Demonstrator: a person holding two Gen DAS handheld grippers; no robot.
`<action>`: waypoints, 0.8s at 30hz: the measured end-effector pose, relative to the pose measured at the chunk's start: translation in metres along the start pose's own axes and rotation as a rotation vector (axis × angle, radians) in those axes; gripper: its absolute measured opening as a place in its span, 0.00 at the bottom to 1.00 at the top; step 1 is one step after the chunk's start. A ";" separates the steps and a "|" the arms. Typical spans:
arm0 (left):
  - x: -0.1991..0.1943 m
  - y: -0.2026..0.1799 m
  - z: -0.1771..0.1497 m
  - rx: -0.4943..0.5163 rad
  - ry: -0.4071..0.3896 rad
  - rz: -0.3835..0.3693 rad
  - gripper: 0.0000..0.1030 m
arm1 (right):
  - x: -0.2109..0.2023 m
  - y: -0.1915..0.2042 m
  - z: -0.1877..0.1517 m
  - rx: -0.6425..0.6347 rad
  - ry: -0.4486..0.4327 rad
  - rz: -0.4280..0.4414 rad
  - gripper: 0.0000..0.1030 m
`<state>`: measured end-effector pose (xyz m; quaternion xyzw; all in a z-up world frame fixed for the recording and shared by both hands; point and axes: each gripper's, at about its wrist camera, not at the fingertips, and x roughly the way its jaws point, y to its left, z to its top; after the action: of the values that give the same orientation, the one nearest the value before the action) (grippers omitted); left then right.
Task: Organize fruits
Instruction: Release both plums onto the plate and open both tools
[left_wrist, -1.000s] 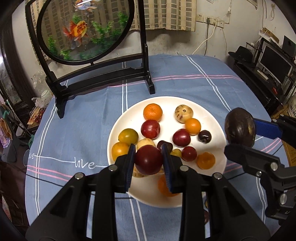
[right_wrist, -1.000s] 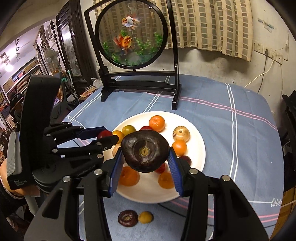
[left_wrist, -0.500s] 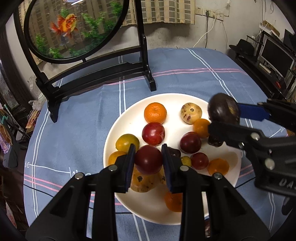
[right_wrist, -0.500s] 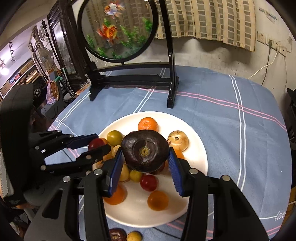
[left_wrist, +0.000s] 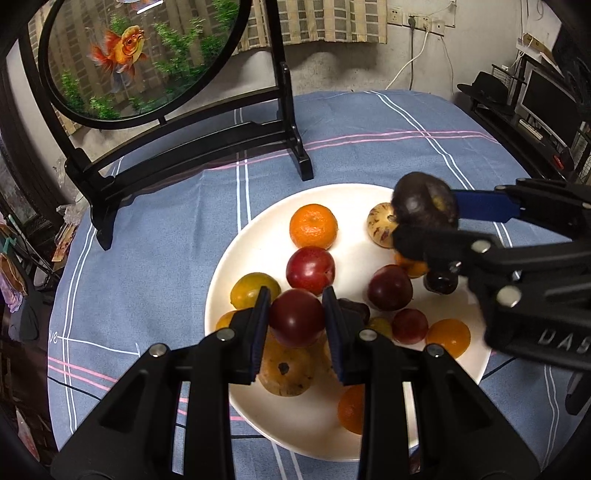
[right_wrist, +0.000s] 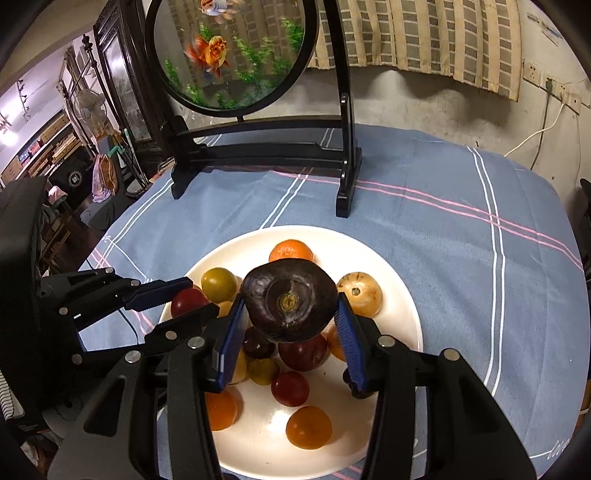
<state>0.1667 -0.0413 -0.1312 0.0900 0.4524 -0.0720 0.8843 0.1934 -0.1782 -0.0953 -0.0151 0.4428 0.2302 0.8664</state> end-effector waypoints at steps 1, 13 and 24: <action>0.000 0.002 0.000 -0.006 -0.002 0.000 0.28 | -0.001 -0.001 0.001 0.000 -0.004 -0.003 0.47; 0.000 0.002 0.000 -0.011 0.000 -0.001 0.28 | -0.001 -0.008 -0.004 0.023 0.013 -0.004 0.47; 0.005 -0.005 0.000 0.000 0.002 0.014 0.66 | 0.009 -0.004 0.007 0.053 0.040 -0.008 0.72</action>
<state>0.1691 -0.0466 -0.1358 0.0931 0.4527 -0.0655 0.8844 0.2052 -0.1766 -0.0985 0.0013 0.4659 0.2148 0.8584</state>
